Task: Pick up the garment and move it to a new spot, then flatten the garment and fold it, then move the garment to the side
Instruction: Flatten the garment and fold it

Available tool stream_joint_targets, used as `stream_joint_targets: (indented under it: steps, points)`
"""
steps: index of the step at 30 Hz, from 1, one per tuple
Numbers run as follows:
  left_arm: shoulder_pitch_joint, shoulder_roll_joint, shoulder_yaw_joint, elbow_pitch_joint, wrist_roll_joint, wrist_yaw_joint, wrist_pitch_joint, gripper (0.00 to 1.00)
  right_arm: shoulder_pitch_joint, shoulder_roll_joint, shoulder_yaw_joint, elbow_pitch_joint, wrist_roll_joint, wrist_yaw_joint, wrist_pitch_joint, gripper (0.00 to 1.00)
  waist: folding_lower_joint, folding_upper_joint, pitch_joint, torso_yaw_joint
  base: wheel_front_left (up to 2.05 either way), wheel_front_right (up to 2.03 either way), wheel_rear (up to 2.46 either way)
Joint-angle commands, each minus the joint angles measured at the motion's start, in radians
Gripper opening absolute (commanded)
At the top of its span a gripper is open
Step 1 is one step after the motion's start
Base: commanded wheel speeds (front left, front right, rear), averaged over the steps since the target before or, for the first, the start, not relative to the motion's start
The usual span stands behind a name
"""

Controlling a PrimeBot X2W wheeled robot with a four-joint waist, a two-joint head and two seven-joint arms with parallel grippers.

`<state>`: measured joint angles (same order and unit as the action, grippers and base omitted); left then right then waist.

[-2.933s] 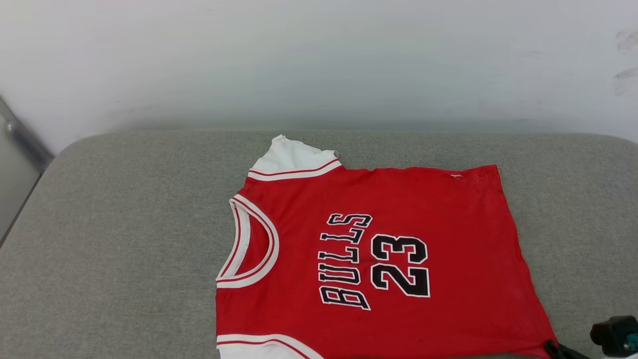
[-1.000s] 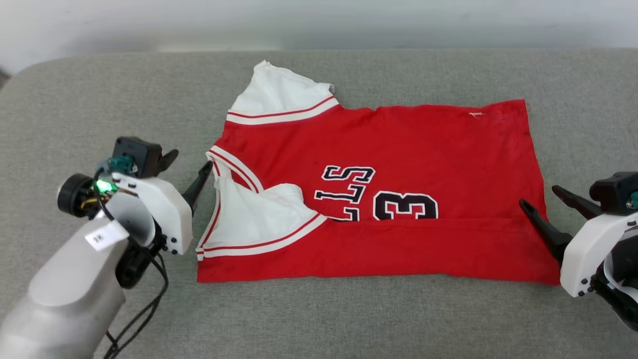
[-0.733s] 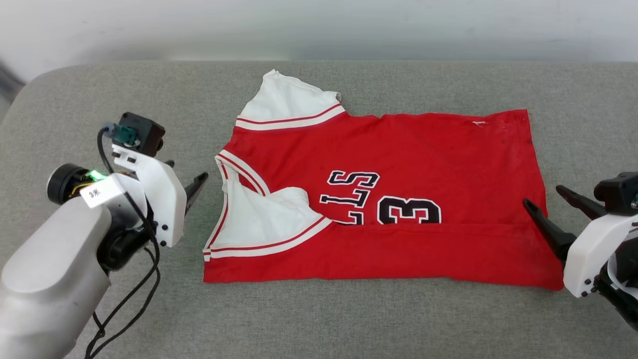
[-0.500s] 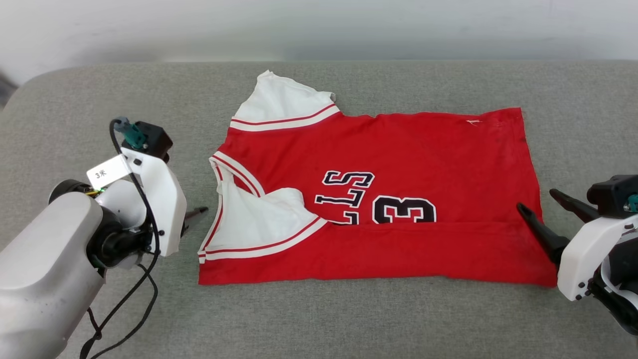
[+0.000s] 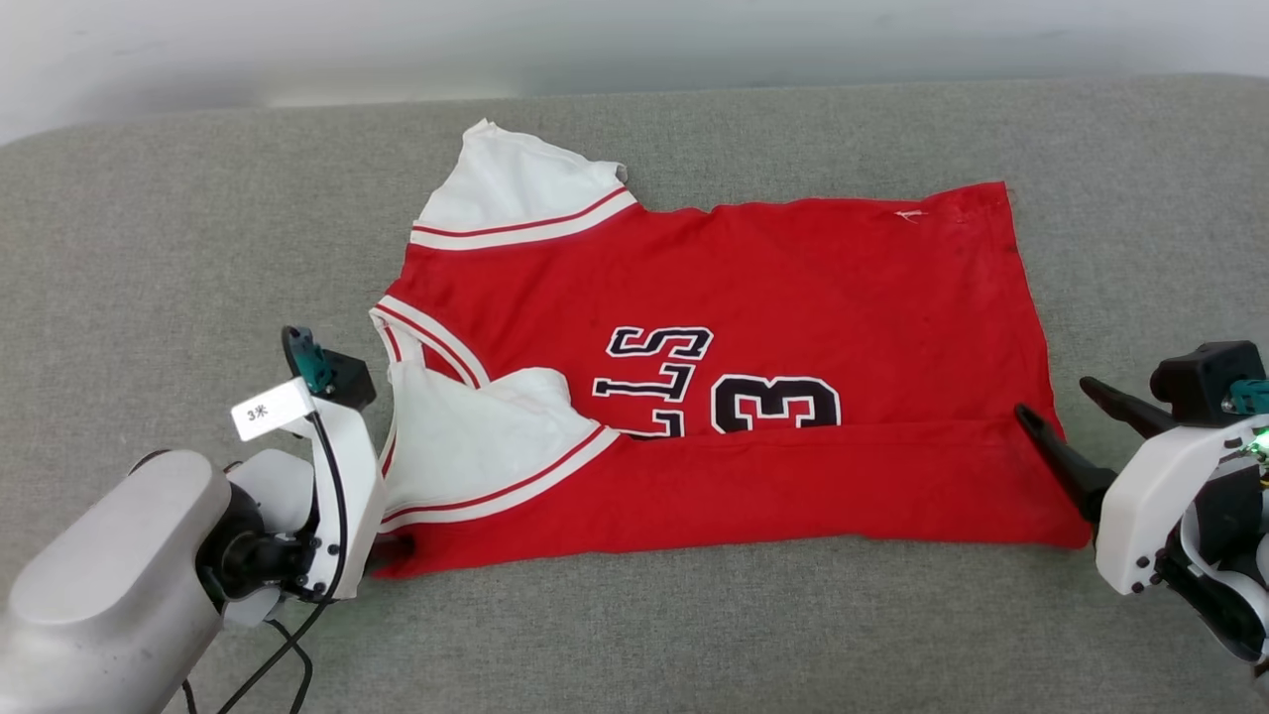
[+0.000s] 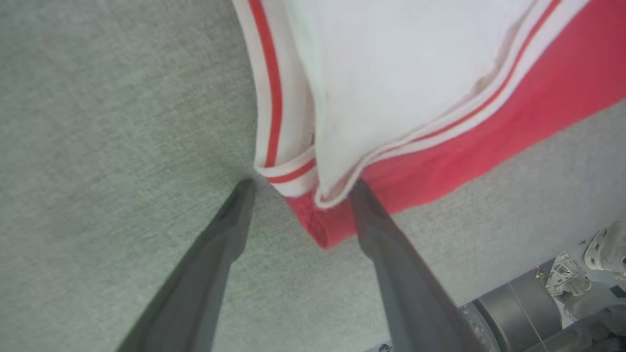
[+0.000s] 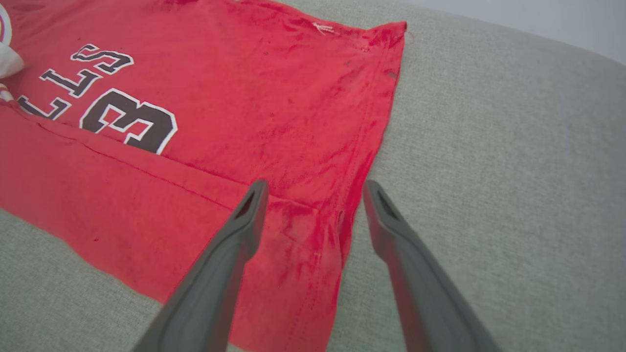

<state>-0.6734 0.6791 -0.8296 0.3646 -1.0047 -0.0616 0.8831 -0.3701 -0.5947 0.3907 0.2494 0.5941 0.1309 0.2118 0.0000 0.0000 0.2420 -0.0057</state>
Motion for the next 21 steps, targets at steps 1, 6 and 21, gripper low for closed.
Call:
stream_joint_targets:
  steps: [1, 6, 21]
  points:
    - [0.038, -0.016, -0.022, 0.021, 0.010, -0.002, 0.004, 1.00, -0.011, 0.006, 0.003, 0.000, 0.002, 0.000, 0.003, 1.00, 0.0000, 0.0000, 0.006, -0.004, 0.00, 0.00, 0.00]
    - [0.056, -0.037, -0.054, 0.072, 0.011, -0.024, 0.002, 0.20, -0.040, -0.004, 0.017, -0.006, 0.009, 0.000, 0.024, 1.00, 0.0000, 0.0000, 0.005, -0.007, 0.00, 0.00, 0.00]
    - [0.014, 0.022, -0.021, -0.051, 0.039, -0.048, -0.103, 0.00, -0.164, -0.207, 0.148, -0.115, 0.160, 0.000, 0.569, 1.00, 0.0000, 0.0000, -0.052, 0.024, 0.00, 0.00, 0.00]
